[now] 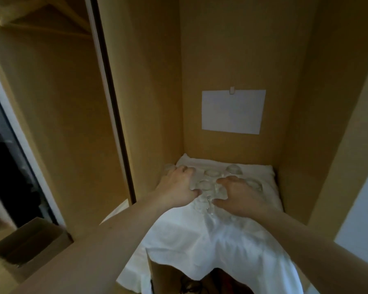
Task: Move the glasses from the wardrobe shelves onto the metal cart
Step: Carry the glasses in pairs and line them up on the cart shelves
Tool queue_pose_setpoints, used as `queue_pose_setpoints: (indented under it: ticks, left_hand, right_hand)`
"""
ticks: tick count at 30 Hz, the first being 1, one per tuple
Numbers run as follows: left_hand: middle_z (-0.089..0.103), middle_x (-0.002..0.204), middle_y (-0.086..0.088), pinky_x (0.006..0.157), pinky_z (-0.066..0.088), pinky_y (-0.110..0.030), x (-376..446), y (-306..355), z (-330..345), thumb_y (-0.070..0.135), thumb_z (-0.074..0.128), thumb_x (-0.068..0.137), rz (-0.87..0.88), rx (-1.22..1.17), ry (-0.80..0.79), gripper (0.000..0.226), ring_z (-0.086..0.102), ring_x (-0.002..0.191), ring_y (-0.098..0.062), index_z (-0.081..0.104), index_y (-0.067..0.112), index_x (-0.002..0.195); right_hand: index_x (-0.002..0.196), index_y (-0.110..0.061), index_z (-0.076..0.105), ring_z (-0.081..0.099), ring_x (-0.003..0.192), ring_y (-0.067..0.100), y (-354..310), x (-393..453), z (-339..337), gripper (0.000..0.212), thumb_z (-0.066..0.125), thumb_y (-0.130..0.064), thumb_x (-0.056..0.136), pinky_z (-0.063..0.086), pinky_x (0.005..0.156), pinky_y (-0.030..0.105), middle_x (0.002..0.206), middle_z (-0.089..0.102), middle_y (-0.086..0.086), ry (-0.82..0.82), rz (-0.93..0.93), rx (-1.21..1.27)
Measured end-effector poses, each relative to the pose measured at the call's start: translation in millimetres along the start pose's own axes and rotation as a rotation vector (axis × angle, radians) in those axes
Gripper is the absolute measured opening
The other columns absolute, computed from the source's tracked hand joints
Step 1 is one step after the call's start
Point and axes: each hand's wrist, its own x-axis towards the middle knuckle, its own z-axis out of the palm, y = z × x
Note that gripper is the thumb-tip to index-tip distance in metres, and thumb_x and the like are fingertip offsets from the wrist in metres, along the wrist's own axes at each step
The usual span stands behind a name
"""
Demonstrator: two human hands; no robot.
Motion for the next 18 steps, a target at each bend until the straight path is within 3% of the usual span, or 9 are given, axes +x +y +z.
queue_pose_setpoints:
  ticks: [7, 11, 18]
  left_hand:
    - [0.046, 0.149, -0.004, 0.102, 0.041, -0.037, 46, 4, 10, 0.056, 0.061, 0.092, 0.081, -0.017, -0.041, 0.067, 0.043, 0.136, -0.028, 0.045, 0.020, 0.146]
    - [0.043, 0.153, -0.004, 0.109, 0.041, -0.041, 76, -1, 18, 0.056, 0.062, 0.091, 0.099, -0.056, -0.062, 0.071, 0.039, 0.140, -0.028, 0.043, 0.021, 0.149]
    - [0.046, 0.149, -0.002, 0.110, 0.041, -0.042, 129, -13, 32, 0.057, 0.062, 0.091, 0.120, -0.004, -0.175, 0.064, 0.041, 0.139, -0.026, 0.050, 0.023, 0.144]
  right_hand:
    - [0.142, -0.028, 0.046, 0.050, 0.130, 0.029, 18, 14, -5, 0.081, 0.051, -0.073, 0.075, 0.047, 0.102, 0.042, 0.142, 0.052, 0.004, -0.019, 0.140, -0.038]
    - [0.149, -0.027, 0.042, 0.047, 0.132, 0.028, 29, 42, -9, 0.074, 0.063, -0.060, 0.086, 0.045, 0.105, 0.042, 0.147, 0.048, 0.005, -0.005, 0.175, -0.013]
    - [0.150, -0.027, 0.041, 0.048, 0.132, 0.028, 47, 109, -8, 0.075, 0.065, -0.059, 0.087, 0.045, 0.105, 0.043, 0.146, 0.049, 0.004, 0.039, 0.237, 0.071]
